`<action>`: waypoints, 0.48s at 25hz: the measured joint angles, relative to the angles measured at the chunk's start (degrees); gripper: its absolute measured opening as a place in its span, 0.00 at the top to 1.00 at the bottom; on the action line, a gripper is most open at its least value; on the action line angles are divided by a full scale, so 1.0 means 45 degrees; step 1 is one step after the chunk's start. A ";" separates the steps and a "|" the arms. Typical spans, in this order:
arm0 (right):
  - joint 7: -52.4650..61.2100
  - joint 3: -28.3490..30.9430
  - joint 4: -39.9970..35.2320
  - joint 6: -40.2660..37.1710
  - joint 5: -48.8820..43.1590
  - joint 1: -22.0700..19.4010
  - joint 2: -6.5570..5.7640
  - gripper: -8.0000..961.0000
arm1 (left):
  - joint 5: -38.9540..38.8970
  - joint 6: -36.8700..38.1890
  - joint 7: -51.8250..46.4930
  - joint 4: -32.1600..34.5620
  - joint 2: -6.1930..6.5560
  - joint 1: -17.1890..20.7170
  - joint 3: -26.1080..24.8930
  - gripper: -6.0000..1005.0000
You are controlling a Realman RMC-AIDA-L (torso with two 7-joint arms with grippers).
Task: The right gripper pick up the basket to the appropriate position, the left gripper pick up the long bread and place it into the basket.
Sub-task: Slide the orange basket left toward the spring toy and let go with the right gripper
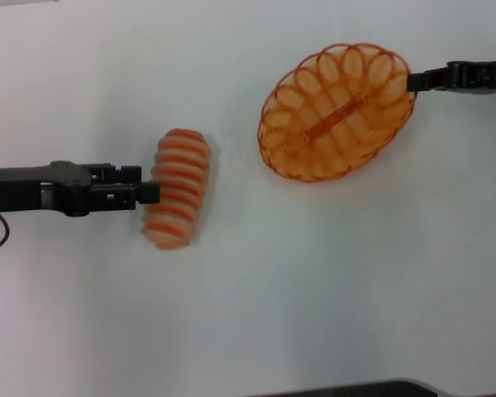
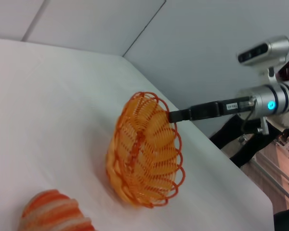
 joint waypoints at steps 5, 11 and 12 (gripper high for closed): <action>-0.0300 0.0615 0.0472 0.0008 0.1531 -0.0755 0.0364 0.91 | 0.0000 0.0001 -0.0008 -0.0017 0.0010 -0.0185 0.0007 0.28; -0.1070 0.1523 0.2038 0.0217 0.2738 -0.1140 0.0642 0.92 | 0.0000 0.0002 -0.0038 -0.0025 0.0015 -0.0230 0.0017 0.28; -0.1210 0.1742 0.2251 0.0241 0.2832 -0.1170 0.0710 0.92 | 0.0000 0.0002 -0.0053 -0.0028 0.0016 -0.0231 0.0011 0.28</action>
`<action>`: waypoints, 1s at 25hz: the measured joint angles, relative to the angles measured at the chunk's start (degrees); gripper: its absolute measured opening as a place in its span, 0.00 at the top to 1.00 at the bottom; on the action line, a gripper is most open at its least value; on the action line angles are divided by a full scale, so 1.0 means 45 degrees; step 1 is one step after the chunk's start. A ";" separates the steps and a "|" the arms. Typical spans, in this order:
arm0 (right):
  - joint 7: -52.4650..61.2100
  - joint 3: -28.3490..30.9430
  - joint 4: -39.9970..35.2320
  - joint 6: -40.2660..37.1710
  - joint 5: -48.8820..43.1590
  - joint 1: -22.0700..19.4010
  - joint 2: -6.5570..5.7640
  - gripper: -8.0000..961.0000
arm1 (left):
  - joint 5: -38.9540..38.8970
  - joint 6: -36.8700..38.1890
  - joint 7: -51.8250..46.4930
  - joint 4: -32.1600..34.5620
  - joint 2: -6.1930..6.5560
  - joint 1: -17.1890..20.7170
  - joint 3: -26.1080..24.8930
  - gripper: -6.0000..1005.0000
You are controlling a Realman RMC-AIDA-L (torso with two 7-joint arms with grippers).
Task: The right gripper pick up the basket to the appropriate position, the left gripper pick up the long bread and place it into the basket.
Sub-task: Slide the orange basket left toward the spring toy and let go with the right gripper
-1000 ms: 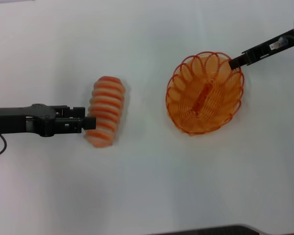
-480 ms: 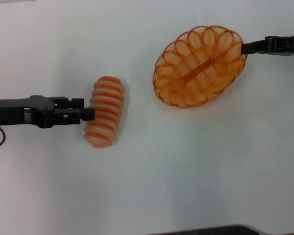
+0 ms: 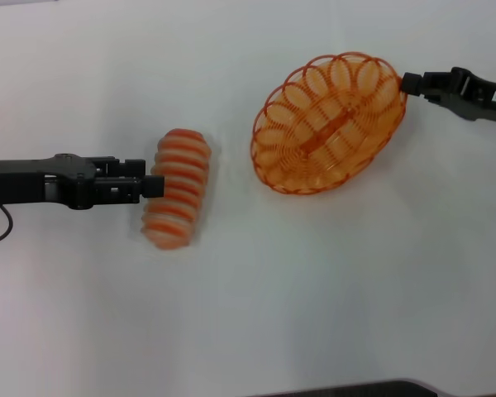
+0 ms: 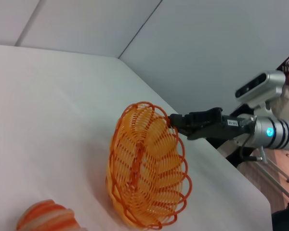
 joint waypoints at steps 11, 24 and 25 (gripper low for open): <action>-0.0177 0.1153 0.1672 -0.0398 0.0806 -0.0862 0.0417 0.92 | 0.0005 0.0009 -0.0018 -0.0004 0.0008 0.0083 -0.0011 0.28; -0.0248 0.2162 0.3366 -0.0634 0.2523 -0.1904 0.1110 0.92 | 0.0083 -0.0041 -0.0005 -0.0002 0.0019 0.0012 0.0008 0.28; -0.0247 0.2232 0.3560 -0.0594 0.2524 -0.1912 0.1133 0.92 | 0.0089 -0.0051 0.0002 -0.0002 0.0019 0.0012 0.0008 0.28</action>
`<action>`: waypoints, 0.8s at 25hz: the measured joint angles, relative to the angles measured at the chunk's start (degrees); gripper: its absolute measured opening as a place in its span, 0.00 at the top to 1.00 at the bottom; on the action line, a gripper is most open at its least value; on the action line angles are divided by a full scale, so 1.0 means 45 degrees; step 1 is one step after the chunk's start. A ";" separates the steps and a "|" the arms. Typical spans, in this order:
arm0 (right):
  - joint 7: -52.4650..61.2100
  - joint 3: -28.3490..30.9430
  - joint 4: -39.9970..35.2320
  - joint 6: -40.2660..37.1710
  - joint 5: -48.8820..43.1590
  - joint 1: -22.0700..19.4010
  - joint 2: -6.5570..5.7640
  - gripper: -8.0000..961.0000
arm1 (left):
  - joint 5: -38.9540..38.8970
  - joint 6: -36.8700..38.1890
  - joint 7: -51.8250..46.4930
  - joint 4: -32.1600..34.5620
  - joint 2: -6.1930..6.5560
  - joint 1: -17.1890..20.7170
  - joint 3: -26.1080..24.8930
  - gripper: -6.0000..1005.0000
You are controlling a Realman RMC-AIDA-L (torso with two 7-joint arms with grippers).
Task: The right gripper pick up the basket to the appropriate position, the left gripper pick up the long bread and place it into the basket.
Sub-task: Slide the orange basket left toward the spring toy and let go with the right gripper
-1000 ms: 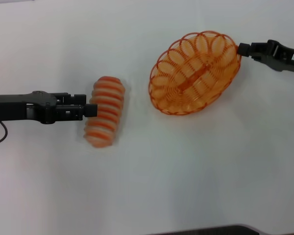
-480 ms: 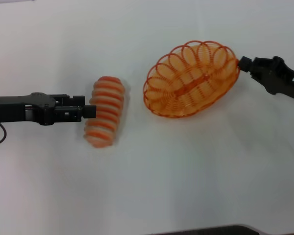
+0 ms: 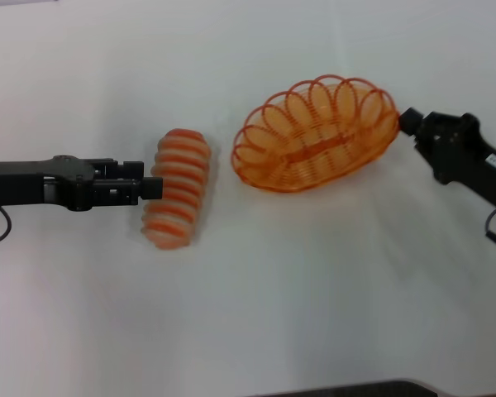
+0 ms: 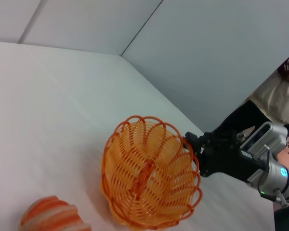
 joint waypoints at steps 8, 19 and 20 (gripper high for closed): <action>0.0131 0.0118 0.1158 0.0086 0.0004 -0.0127 0.0055 0.92 | 0.0012 -0.0028 0.0042 0.0000 0.0000 0.0088 -0.0018 0.28; -0.0872 -0.0010 0.1301 -0.0328 -0.0154 -0.0387 0.0078 0.77 | 0.0011 -0.0078 0.0051 0.0000 0.0016 -0.0005 0.0006 0.28; -0.0991 0.0019 0.1297 -0.0426 -0.0137 -0.0420 0.0077 0.73 | 0.0012 -0.0079 0.0051 0.0000 0.0021 -0.0009 0.0016 0.28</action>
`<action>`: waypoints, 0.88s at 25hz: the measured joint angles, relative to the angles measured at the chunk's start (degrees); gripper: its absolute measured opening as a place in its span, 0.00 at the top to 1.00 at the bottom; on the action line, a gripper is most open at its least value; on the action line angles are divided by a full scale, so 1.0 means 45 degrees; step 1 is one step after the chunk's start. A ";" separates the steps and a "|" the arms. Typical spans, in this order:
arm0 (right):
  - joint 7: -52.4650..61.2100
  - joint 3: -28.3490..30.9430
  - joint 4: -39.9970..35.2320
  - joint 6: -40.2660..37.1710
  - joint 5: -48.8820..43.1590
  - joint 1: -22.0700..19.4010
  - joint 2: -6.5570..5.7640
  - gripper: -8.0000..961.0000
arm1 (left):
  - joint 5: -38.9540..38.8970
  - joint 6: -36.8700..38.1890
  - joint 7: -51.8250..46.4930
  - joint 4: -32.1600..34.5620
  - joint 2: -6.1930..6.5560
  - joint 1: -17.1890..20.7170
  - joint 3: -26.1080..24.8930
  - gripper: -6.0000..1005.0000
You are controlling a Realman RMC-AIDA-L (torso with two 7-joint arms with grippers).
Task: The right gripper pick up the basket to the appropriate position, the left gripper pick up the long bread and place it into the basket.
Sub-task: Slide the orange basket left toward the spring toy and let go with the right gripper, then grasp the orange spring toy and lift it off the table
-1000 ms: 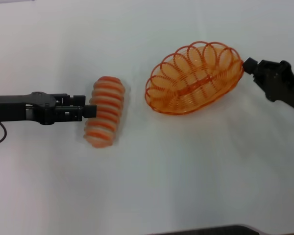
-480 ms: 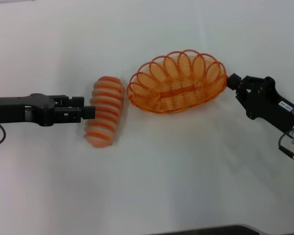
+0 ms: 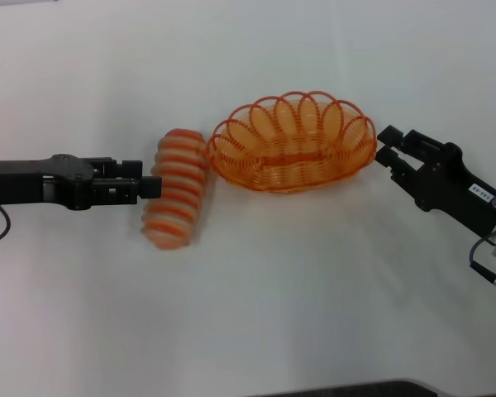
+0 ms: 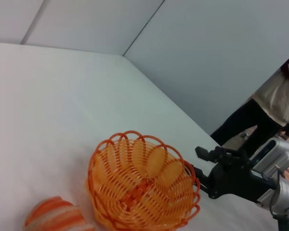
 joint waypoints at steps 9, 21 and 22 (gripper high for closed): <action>-0.1343 0.1309 -0.0418 -0.0730 0.0089 -0.0322 -0.0015 0.40 | -0.0001 -0.0011 0.0000 -0.0021 -0.0003 0.0024 -0.0016 0.28; -0.3879 0.1480 -0.4965 -0.5900 -0.0890 0.1192 -0.1252 0.28 | -0.0092 -0.0155 0.0095 -0.0032 -0.0024 0.0116 -0.0035 0.28; -0.3924 0.0924 -0.5430 -0.6175 -0.1324 0.1398 -0.1491 0.28 | -0.0093 -0.0174 0.0096 -0.0033 -0.0032 0.0116 -0.0035 0.28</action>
